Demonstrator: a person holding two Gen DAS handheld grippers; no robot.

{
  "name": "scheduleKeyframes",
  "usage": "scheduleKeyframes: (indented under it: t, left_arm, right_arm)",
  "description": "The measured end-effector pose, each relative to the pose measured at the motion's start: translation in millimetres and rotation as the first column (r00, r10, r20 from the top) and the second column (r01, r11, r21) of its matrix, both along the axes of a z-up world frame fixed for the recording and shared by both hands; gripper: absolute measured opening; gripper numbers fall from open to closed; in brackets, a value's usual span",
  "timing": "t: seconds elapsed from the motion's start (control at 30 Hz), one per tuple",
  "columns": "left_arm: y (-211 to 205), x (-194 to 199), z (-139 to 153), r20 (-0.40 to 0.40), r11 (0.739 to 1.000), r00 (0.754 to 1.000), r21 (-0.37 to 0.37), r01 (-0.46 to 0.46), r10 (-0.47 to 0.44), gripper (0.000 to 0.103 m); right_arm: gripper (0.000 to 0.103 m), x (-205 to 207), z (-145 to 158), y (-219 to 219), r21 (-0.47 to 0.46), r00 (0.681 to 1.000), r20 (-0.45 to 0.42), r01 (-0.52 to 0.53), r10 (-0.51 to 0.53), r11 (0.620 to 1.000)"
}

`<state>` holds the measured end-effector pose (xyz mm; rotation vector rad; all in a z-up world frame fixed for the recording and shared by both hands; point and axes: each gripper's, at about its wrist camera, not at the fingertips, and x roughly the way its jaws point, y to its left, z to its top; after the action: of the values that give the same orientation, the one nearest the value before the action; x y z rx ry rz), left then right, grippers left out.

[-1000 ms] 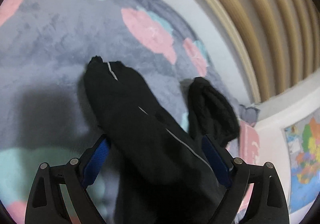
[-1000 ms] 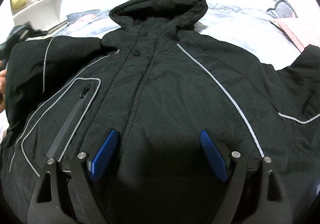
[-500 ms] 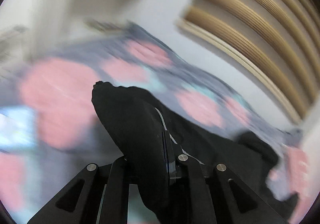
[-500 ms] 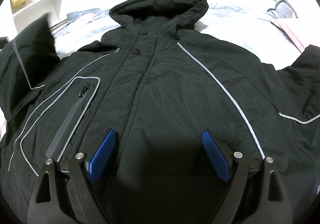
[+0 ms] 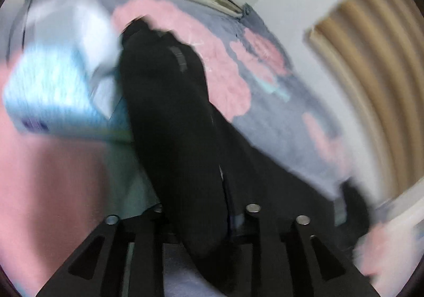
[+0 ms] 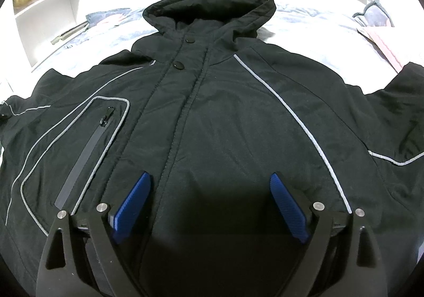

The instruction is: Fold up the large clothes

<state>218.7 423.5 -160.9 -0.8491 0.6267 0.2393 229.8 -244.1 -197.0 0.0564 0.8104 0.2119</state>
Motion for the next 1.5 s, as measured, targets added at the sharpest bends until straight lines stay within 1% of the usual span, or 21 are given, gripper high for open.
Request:
scheduleKeyframes:
  t: [0.03, 0.07, 0.17, 0.2, 0.23, 0.27, 0.3, 0.43, 0.57, 0.63, 0.7, 0.77, 0.87, 1.0, 1.07, 1.13, 1.17, 1.23, 1.27, 1.4, 1.5]
  left_arm:
    - [6, -2, -5, 0.042, 0.998, 0.999, -0.062, 0.001, 0.002, 0.047]
    - [10, 0, -8, 0.062, 0.995, 0.998, -0.096, 0.002, 0.004, 0.053]
    - [9, 13, -12, 0.016, 0.998, 1.0, -0.055, -0.016, 0.017, 0.056]
    - [5, 17, -12, 0.006, 0.999, 1.0, -0.035, -0.016, 0.016, 0.052]
    - [3, 23, -11, -0.015, 1.0, 1.0, -0.011, -0.021, 0.021, 0.023]
    - [0, 26, -10, -0.022, 1.0, 1.0, -0.012, -0.012, 0.012, 0.012]
    - [-4, 24, -5, -0.02, 1.0, 1.0, -0.003, -0.006, 0.006, 0.012]
    - [-36, 15, 33, -0.025, 0.982, 1.0, 0.191, 0.011, -0.006, 0.011]
    - [-94, 12, 88, 0.069, 0.925, 0.992, 0.373, 0.069, -0.102, 0.011]
    - [-130, 19, 113, 0.092, 0.884, 0.978, 0.451, 0.126, -0.186, 0.011]
    - [-176, 29, 133, 0.087, 0.825, 0.952, 0.526, 0.206, -0.293, 0.011]
    - [-234, 32, 143, 0.056, 0.745, 0.906, 0.591, 0.309, -0.42, 0.011]
    - [-315, 41, 138, -0.012, 0.632, 0.807, 0.615, 0.472, -0.591, 0.013]
    - [-395, 52, 97, -0.152, 0.498, 0.688, 0.583, 0.642, -0.709, 0.018]
    - [-433, 60, 63, -0.254, 0.405, 0.592, 0.525, 0.748, -0.765, 0.018]
    - [-456, 63, 34, -0.339, 0.341, 0.524, 0.472, 0.813, -0.781, 0.019]
    - [-467, 61, 19, -0.388, 0.313, 0.511, 0.47, 0.826, -0.767, 0.019]
    - [-479, 54, 7, -0.421, 0.286, 0.531, 0.518, 0.806, -0.735, 0.019]
    - [-480, 53, 6, -0.422, 0.285, 0.539, 0.53, 0.799, -0.729, 0.019]
    - [-469, 33, 30, -0.368, 0.336, 0.539, 0.488, 0.806, -0.758, 0.021]
    - [-472, 18, 42, -0.328, 0.34, 0.515, 0.464, 0.818, -0.791, 0.028]
  right_arm:
    - [0.094, 0, 0, 0, -0.002, 1.0, 0.0, 0.001, -0.001, 1.0]
    - [0.094, 0, 0, 0, -0.003, 1.0, 0.0, 0.001, -0.001, 1.0]
    - [0.095, 1, 0, 0, -0.007, 1.0, -0.001, 0.002, -0.002, 1.0]
    - [0.095, 1, 0, 0, -0.008, 1.0, -0.001, 0.002, -0.002, 1.0]
    - [0.095, 1, 0, 0, -0.009, 1.0, -0.001, 0.003, -0.003, 1.0]
    - [0.095, 1, 0, 0, -0.009, 1.0, -0.001, 0.003, -0.003, 1.0]
    - [0.095, 1, 0, 0, -0.009, 1.0, -0.002, 0.004, -0.004, 1.0]
    - [0.096, 1, 0, 0, -0.008, 1.0, -0.002, 0.002, -0.003, 1.0]
    - [0.096, 2, -1, 0, -0.005, 1.0, -0.003, 0.002, -0.002, 1.0]
    - [0.097, 2, -1, -1, -0.002, 1.0, -0.003, 0.001, -0.001, 1.0]
    - [0.097, 2, -1, -1, 0.004, 1.0, -0.004, 0.0, 0.0, 1.0]
    - [0.097, 2, -2, -2, 0.009, 1.0, -0.004, 0.0, 0.0, 1.0]
    - [0.097, 2, -2, -2, 0.012, 1.0, -0.007, -0.002, 0.002, 1.0]
    - [0.097, 3, -2, -3, 0.021, 1.0, -0.008, -0.003, 0.003, 1.0]
    - [0.097, 2, -2, -3, 0.024, 1.0, -0.008, -0.003, 0.003, 1.0]
    - [0.097, 1, -2, -3, 0.026, 1.0, -0.009, -0.003, 0.003, 1.0]
    - [0.097, 1, -2, -3, 0.026, 1.0, -0.009, -0.003, 0.003, 1.0]
    - [0.097, 2, -2, -3, 0.026, 1.0, -0.011, -0.003, 0.003, 1.0]
    - [0.097, 2, -2, -3, 0.027, 1.0, -0.011, -0.003, 0.003, 1.0]
    - [0.097, 1, 0, -5, 0.034, 1.0, -0.011, 0.003, -0.002, 0.999]
    - [0.097, -2, 3, -9, 0.046, 1.0, -0.026, 0.016, -0.015, 0.999]
